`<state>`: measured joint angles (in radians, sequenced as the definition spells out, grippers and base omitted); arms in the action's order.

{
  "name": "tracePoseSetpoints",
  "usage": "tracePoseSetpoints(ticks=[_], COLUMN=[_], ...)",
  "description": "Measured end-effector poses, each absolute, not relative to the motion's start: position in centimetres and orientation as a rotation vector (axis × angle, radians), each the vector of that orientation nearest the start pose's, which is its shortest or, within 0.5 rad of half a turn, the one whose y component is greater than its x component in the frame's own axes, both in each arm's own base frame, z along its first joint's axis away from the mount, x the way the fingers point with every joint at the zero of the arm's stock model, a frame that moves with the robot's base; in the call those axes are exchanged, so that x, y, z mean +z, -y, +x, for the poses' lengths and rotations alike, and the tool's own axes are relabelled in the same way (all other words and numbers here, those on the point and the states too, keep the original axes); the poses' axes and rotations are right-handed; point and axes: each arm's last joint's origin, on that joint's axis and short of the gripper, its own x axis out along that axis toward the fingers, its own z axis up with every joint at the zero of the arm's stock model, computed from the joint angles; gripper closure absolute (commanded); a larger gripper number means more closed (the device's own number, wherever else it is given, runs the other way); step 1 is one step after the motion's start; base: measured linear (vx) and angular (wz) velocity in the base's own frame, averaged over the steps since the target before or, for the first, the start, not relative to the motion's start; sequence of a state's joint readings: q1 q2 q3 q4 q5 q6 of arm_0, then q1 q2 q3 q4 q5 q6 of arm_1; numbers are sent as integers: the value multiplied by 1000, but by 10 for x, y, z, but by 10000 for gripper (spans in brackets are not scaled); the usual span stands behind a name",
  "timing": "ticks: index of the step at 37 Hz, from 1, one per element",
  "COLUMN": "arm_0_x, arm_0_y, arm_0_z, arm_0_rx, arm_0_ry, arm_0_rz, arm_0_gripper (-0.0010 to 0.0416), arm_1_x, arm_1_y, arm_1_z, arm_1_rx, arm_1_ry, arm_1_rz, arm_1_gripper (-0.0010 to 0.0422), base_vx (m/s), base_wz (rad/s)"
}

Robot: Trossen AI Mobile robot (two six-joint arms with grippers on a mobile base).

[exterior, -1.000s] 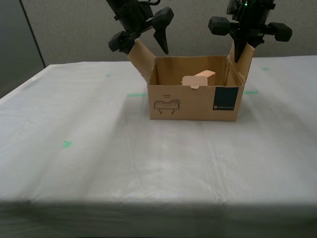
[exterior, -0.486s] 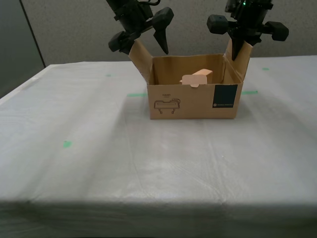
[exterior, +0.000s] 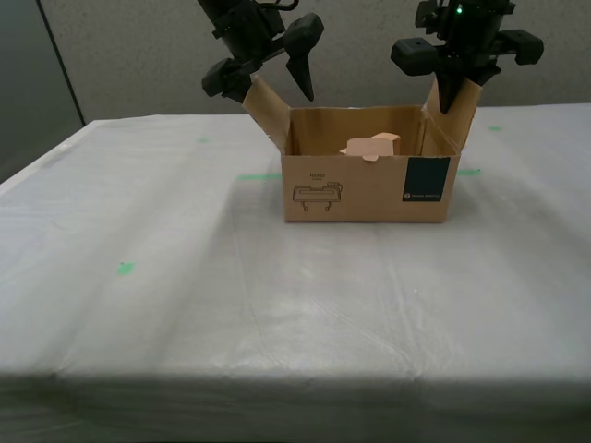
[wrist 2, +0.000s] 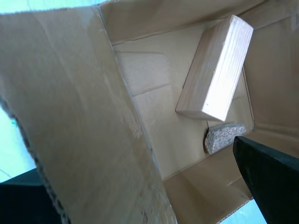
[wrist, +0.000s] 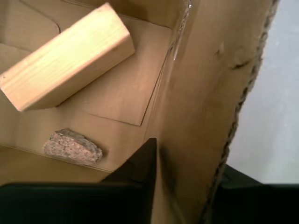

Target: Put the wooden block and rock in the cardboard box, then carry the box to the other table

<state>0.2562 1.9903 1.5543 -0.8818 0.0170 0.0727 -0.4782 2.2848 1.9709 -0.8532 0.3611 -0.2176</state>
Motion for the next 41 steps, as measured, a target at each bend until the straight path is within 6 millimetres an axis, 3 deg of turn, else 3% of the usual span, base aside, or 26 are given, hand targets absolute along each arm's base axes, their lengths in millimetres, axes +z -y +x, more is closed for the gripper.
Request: tracePoseSetpoints(ticks=[5,16,24,30,35,41], arm_0_x=[202,202,202,202,202,201], arm_0_y=[-100,-101,-101,-101,-101,-101], arm_0_z=[386,386,386,386,385,384], arm_0_rx=[152,151,151,157,157,158], arm_0_ry=[-1314,-1314,-1317,-1319,-1323,-1333], arm_0_rz=[-117,-118,-120,-127,-128,-132], arm_0_gripper=[227,-6,62,46,-2,18], arm_1_x=[197,198,198,198,198,200], arm_1_y=[231,231,231,231,229,227], arm_1_z=[424,424,425,425,426,426], arm_1_rx=[-603,-603,-603,-600,-508,-484], arm_1_ry=[-1262,-1256,-1256,-1256,-1242,-1233], arm_1_rz=[-120,-122,-122,-123,-98,-83], arm_1_gripper=[48,48,48,48,48,48], base_vx=[0,0,0,0,0,0], base_wz=[0,0,0,0,0,0])
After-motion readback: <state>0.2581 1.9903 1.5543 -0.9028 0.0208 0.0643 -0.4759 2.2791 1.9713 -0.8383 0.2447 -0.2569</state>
